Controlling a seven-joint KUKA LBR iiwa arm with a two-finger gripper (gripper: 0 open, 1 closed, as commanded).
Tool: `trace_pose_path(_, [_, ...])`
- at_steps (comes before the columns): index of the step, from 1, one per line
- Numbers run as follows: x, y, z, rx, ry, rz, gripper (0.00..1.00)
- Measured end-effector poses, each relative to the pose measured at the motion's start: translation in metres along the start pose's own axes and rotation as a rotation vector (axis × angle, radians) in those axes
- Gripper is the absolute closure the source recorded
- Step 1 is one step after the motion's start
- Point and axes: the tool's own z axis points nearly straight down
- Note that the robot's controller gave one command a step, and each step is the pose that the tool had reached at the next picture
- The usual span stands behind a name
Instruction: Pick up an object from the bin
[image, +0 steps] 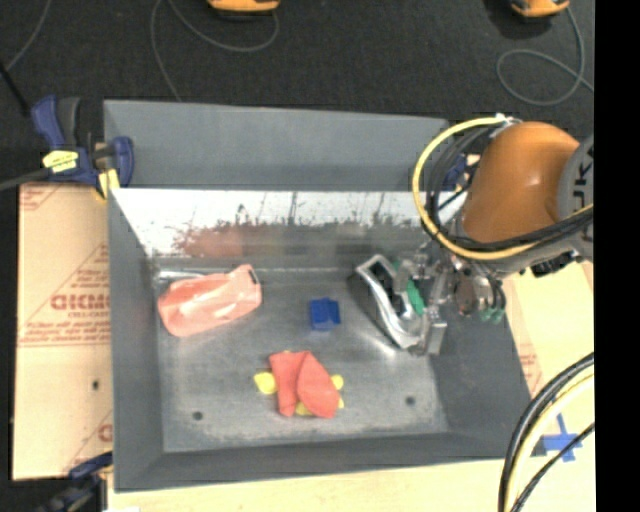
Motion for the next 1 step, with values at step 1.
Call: trace_pose_path(1, [-0.0067,0.0004,0.0357,0.001,-0.006,-0.063,0.0])
